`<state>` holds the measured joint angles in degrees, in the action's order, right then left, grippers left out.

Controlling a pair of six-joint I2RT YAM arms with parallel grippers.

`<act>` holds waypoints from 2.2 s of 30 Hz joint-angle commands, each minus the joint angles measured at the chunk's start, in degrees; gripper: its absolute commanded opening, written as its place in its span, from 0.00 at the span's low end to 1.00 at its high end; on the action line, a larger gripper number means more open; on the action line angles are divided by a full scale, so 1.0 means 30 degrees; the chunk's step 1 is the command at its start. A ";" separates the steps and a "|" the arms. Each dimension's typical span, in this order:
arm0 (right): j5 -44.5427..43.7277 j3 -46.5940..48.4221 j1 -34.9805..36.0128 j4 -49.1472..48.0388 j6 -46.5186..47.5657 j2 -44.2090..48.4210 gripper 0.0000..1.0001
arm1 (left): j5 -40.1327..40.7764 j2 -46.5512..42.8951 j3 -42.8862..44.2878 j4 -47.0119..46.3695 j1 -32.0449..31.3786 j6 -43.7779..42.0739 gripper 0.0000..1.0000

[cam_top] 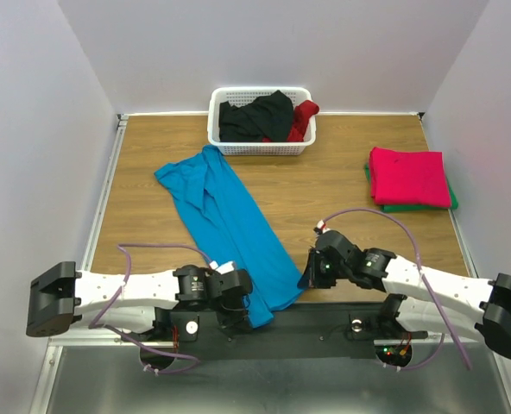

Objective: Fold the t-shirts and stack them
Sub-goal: Fold the tshirt

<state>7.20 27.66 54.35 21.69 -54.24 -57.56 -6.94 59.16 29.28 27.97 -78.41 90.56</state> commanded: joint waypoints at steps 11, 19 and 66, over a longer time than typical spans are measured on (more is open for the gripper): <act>-0.3923 0.8612 -0.0126 0.0386 0.1818 -0.7235 0.01 | 0.4861 -0.5416 -0.0912 -0.0387 0.3515 0.0869 0.00; -0.4656 1.2895 -0.1326 0.0211 0.2756 -1.0780 0.00 | 0.5593 -0.4457 0.0287 -0.0475 0.8643 -0.3202 0.00; -0.0353 2.5467 -0.5254 0.0093 0.6712 -2.3176 0.15 | 0.3661 0.1668 0.1754 -0.5075 2.2064 -1.1556 0.62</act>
<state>3.05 100.82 39.70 23.59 -35.57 -125.75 3.86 64.60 32.29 14.02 -12.97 57.45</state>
